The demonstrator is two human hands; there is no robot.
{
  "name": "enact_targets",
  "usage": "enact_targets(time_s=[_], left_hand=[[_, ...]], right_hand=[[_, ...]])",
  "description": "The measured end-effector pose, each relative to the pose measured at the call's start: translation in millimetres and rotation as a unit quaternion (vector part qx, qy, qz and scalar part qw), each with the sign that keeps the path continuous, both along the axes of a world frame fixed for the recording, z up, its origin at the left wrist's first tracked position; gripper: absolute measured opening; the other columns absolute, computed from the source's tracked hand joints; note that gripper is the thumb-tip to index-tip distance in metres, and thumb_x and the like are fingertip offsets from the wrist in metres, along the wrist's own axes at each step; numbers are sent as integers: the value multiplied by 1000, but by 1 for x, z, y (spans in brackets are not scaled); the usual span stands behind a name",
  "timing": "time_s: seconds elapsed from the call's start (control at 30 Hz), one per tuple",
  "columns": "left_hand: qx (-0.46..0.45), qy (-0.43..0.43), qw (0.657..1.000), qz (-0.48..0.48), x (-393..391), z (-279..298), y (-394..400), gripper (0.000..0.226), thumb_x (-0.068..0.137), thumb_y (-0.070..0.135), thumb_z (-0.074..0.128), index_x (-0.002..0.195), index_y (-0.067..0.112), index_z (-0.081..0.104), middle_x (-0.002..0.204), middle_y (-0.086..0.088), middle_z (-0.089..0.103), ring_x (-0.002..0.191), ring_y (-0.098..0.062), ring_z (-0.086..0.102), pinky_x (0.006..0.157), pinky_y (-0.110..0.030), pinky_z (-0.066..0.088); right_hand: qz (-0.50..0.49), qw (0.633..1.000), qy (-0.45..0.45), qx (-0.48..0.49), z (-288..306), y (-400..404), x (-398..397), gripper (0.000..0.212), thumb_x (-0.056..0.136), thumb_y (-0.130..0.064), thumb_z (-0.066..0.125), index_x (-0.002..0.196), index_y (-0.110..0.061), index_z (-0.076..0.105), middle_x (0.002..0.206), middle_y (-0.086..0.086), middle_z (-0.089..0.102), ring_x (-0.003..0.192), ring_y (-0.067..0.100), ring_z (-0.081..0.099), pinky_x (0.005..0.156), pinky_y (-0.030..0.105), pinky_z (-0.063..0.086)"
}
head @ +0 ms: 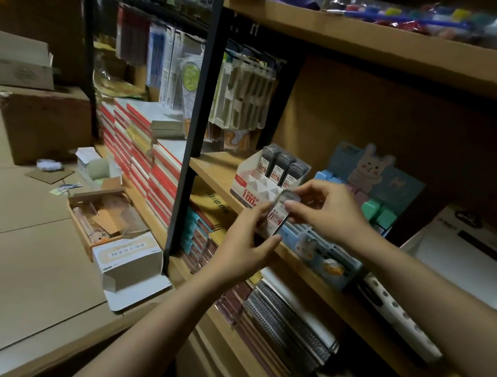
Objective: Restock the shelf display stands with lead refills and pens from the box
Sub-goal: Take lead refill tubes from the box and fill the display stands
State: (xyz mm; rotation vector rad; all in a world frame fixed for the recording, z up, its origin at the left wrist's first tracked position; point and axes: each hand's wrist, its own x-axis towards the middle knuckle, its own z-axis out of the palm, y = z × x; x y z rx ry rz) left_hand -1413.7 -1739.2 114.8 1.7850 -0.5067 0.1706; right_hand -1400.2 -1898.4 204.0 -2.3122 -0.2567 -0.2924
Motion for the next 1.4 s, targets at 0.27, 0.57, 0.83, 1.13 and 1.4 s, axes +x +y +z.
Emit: enact_targets(time_s=[0.27,0.57,0.83,1.13,1.4], left_hand=[[104,-10,990,95,30,-12,17,67,88,49,61,145,46,25,155,19,3,145,-15,8,116,-48,27],[249,-98,960,80,72,-5,1,63,90,49,57,144,50,24,159,18,-10,148,-11,-12,120,-51,18],[274,-151,944,103,79,-16,1,70,89,35,64,144,48,24,160,13,-8,149,-20,6,113,-45,35],[207,-60,976,16,62,-8,3,82,92,24,60,145,57,9,158,23,-18,147,-9,6,110,-27,35],[7,-11,994,108,-14,-47,11,41,93,16,57,127,38,52,134,21,50,125,3,47,103,-25,43]], right_hand=[[-81,977,-182,-79,57,8,80,18,84,-16,74,100,-19,66,90,-6,67,77,1,62,60,8,46],[-102,974,-160,-127,32,32,139,10,86,-16,70,94,-10,66,93,6,65,84,22,62,73,37,55],[-96,952,-150,-248,16,34,147,9,85,-24,71,92,-17,72,97,4,67,89,23,63,75,37,55],[-80,888,-142,-430,17,27,131,40,95,-28,52,133,-20,56,130,6,53,121,28,46,98,45,35],[20,954,-255,-158,-26,29,19,24,89,-11,57,110,-22,63,111,-6,57,102,9,53,88,25,42]])
